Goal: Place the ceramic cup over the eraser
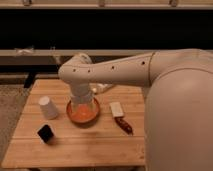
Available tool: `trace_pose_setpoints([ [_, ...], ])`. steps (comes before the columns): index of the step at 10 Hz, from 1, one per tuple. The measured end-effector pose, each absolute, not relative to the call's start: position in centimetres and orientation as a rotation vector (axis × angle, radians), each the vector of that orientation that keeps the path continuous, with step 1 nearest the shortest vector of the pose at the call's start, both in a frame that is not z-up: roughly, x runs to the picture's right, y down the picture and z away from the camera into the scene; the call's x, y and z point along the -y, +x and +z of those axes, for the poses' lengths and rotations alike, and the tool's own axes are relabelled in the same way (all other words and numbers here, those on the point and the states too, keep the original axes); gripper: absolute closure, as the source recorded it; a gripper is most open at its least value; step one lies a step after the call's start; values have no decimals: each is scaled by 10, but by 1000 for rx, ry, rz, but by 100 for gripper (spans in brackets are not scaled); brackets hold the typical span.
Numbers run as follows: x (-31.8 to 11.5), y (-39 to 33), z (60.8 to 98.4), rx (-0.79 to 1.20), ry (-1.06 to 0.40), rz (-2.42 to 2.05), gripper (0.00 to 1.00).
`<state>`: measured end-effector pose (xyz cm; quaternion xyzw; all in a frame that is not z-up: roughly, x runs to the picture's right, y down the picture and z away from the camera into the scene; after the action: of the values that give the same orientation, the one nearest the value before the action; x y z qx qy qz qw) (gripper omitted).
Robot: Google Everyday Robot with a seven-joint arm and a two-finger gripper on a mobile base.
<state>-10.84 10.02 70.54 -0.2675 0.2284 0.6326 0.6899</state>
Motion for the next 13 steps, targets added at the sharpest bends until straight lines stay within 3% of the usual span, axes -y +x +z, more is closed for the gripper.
trace_pose_setpoints([
  [9, -85, -278, 768, -406, -692, 1048, 35],
  [13, -91, -322, 789, -360, -733, 940, 35],
])
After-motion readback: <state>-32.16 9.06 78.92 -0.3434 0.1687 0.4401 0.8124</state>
